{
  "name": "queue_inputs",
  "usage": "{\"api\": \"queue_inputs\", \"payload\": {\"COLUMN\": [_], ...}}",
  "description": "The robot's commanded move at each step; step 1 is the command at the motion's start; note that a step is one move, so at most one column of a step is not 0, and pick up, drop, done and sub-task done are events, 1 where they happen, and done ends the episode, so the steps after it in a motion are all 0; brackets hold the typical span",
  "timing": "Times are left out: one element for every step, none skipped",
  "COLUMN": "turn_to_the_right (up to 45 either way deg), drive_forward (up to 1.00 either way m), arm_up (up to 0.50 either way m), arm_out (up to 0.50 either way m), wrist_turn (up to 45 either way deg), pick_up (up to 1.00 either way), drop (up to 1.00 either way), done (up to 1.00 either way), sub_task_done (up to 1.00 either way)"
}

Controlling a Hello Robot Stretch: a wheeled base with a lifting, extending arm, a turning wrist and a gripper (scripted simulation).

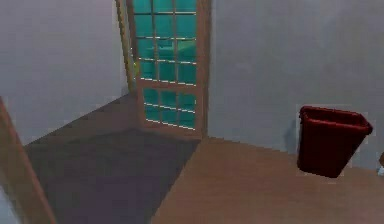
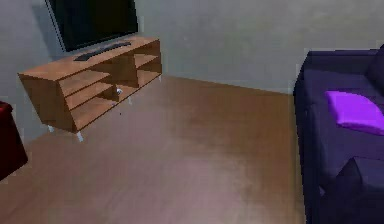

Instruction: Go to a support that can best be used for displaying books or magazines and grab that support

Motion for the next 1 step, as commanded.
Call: {"api": "queue_inputs", "payload": {"turn_to_the_right": [0.0], "drive_forward": [0.95], "arm_up": [0.00], "arm_out": [0.00], "wrist_turn": [0.0], "pick_up": [0.00], "drop": [0.00], "done": [0.00], "sub_task_done": [0.00]}}
